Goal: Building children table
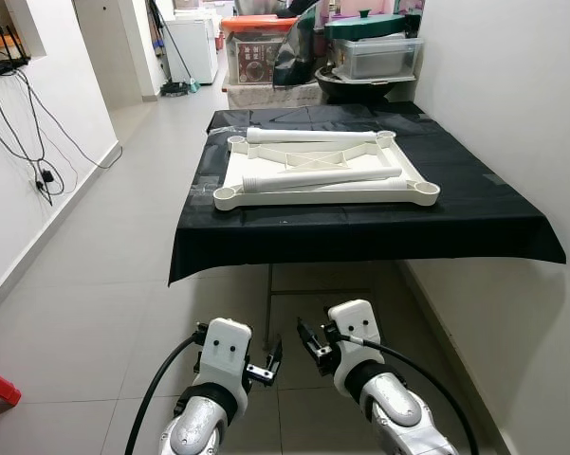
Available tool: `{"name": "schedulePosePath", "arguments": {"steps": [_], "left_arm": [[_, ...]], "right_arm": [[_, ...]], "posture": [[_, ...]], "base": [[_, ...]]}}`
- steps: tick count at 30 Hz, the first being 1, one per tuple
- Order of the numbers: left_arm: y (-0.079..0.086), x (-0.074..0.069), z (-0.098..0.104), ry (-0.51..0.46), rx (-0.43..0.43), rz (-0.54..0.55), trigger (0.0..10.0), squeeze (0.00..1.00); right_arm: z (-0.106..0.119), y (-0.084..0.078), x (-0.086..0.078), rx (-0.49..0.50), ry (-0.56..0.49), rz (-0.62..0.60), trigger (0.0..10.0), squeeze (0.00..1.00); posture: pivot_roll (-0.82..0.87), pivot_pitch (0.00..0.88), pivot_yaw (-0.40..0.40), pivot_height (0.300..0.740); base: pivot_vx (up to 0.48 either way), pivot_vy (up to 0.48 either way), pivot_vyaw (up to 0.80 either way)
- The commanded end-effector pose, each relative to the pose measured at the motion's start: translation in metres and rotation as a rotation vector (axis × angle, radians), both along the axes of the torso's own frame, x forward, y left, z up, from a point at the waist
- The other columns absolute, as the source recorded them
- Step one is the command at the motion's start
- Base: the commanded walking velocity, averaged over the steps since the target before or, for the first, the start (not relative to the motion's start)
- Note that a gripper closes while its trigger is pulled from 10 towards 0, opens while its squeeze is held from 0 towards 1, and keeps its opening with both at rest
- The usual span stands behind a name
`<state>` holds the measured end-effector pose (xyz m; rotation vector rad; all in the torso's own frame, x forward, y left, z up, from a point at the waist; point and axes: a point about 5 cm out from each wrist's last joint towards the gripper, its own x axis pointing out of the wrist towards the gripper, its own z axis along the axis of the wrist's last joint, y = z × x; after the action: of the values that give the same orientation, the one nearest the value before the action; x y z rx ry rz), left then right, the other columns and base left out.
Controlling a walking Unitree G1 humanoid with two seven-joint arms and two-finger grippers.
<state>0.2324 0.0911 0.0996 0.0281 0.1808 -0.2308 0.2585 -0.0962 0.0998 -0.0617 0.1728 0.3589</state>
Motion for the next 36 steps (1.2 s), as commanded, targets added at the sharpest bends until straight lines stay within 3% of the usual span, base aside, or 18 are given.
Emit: {"name": "schedulePosePath", "arguments": {"steps": [1,12,18,24,36], "left_arm": [[0.005,0.023,-0.007,0.029,0.025,0.085,10.0,0.00],[0.007,0.021,-0.002,-0.005,0.023,0.105,10.0,0.00],[0.015,0.020,0.013,-0.132,0.026,0.156,10.0,0.00],[0.012,0.021,0.018,-0.184,0.051,0.156,10.0,0.00],[0.009,0.023,0.019,-0.203,0.039,0.138,10.0,0.00]], "right_arm": [[-0.015,0.005,0.013,-0.057,0.086,-0.121,10.0,0.00],[-0.007,-0.003,0.014,-0.026,0.040,-0.176,10.0,0.00],[0.012,-0.019,0.015,0.019,-0.108,-0.289,10.0,0.00],[0.025,-0.007,0.013,0.072,-0.197,-0.203,10.0,0.00],[0.022,-0.008,0.015,0.069,-0.196,-0.214,10.0,0.00]], "posture": [[0.02,0.000,0.012,0.740],[0.02,0.000,0.006,0.740],[0.03,0.000,0.005,0.740],[0.04,0.000,-0.008,0.740],[0.03,0.000,-0.005,0.740]], "base": [[0.000,0.000,0.00],[0.000,0.000,0.00],[0.000,0.000,0.00],[0.000,0.000,0.00],[0.000,0.000,0.00]]}}
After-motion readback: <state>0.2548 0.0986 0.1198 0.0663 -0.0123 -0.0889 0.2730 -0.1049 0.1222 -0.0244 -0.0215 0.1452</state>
